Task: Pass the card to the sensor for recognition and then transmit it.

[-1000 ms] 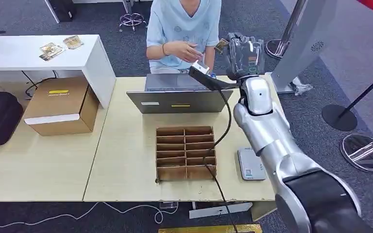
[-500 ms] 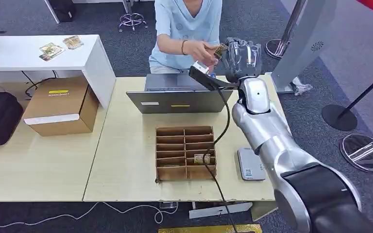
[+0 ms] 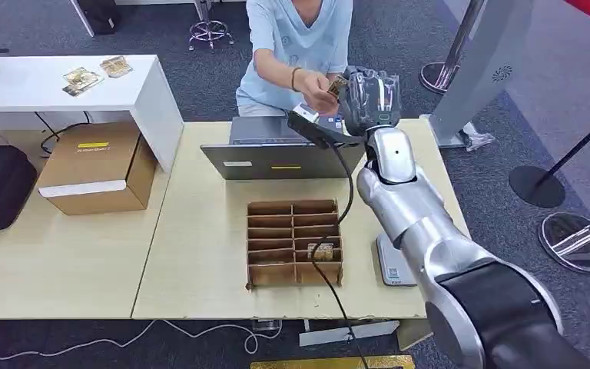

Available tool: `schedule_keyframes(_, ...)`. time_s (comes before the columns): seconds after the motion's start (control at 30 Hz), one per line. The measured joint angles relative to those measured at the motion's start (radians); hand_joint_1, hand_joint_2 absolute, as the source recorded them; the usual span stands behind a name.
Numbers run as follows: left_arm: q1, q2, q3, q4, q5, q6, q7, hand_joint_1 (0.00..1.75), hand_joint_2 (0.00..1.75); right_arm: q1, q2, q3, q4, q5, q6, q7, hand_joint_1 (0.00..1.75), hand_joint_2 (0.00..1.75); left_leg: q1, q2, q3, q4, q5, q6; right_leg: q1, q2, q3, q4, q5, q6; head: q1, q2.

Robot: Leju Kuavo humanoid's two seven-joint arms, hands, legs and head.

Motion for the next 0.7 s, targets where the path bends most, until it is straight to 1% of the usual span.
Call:
schedule_keyframes(0.03,0.0,0.0,0.0,0.0,0.002,0.0,-0.001,0.0,0.0,0.0,0.0,0.0,0.0,0.001,0.0,0.001,0.0,1.75,0.0,0.0,0.0,0.0,0.0,0.0,0.0,0.0,0.0,0.0,0.0,0.0,0.0,0.0)
schedule_keyframes(0.27,0.0,0.002,0.0,0.0,0.01,0.0,-0.004,0.0,0.0,0.0,0.0,0.0,0.0,0.011,-0.004,0.01,0.0,1.75,0.0,0.0,0.0,0.0,0.0,0.0,0.0,0.0,0.0,0.0,0.0,0.0,0.0,0.0)
schedule_keyframes(0.4,0.0,0.003,0.0,0.0,0.012,0.0,-0.005,0.0,0.0,0.0,0.0,0.0,0.0,-0.005,-0.016,0.01,0.0,1.75,0.0,0.0,0.0,0.0,0.0,0.0,0.0,0.0,0.0,0.0,0.0,0.0,0.0,0.0)
schedule_keyframes(0.6,0.0,0.003,0.0,0.0,0.014,0.0,-0.005,0.0,0.0,0.001,-0.002,-0.004,-0.007,-0.048,-0.063,-0.017,0.0,1.75,0.0,0.0,0.0,0.0,0.0,0.0,0.0,0.0,0.0,0.0,0.0,0.0,0.0,0.0)
schedule_keyframes(0.7,0.0,0.003,0.0,0.0,0.017,-0.001,-0.005,0.0,0.0,0.006,-0.01,-0.015,-0.024,-0.091,-0.098,-0.048,0.0,1.75,0.0,0.0,0.0,0.0,0.0,0.0,0.0,0.0,0.0,0.0,0.0,0.0,0.0,0.0)
